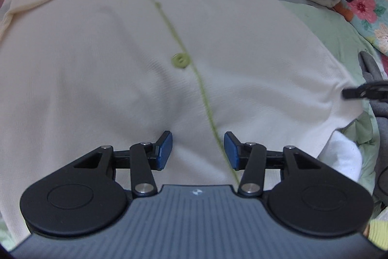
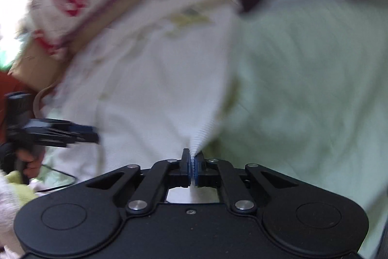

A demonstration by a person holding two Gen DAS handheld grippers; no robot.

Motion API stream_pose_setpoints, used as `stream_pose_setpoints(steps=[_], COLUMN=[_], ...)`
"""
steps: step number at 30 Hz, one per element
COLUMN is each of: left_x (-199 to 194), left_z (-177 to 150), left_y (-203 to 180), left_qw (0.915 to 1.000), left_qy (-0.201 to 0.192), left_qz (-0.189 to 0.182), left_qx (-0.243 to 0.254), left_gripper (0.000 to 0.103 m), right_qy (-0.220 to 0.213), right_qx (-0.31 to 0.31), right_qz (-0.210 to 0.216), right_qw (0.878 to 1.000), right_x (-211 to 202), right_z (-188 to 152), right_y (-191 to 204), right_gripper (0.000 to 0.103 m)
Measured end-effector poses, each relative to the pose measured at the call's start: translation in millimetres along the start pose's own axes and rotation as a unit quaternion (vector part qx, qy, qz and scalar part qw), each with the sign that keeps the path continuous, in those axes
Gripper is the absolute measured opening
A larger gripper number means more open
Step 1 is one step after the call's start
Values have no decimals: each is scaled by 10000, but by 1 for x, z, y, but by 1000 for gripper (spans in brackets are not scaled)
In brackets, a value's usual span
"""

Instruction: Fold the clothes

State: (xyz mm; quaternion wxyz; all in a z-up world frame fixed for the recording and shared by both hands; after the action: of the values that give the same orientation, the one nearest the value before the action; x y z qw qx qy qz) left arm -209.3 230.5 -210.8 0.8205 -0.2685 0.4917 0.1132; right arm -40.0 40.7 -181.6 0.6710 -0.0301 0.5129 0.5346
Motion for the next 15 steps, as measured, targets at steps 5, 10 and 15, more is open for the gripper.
stream_pose_setpoints(steps=[5,10,15], left_x=[-10,-63,-138], left_z=[-9,-5,-9], left_y=[9,42,97], left_qw=[9985,9888,9537], left_qy=[-23,-792,-1907], left_qz=[-201,-396,-825], left_qx=[-516,-1204,-2175], left_gripper=[48,46,44], right_qy=[-334,17,1096], right_qx=[-522,-1102,-1919], right_qz=[1105,2396,2927], right_qw=[9919,9646,9303], right_x=[-9,38,116], right_z=[48,86,71], right_y=[79,188,274], right_gripper=[5,5,5])
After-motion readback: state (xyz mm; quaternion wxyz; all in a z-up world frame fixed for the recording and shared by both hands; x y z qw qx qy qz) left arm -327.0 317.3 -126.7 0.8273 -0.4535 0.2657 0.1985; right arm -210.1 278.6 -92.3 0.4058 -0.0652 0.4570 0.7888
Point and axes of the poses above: each gripper's, at about its wrist camera, not at the fingertips, and x roughly the way its jaws point, y to its left, z to its top, the point moved 9 cm from there along x, roughly the way its jaws point, and after that the axes turned 4 degrees about -z, right-handed, at the moved point
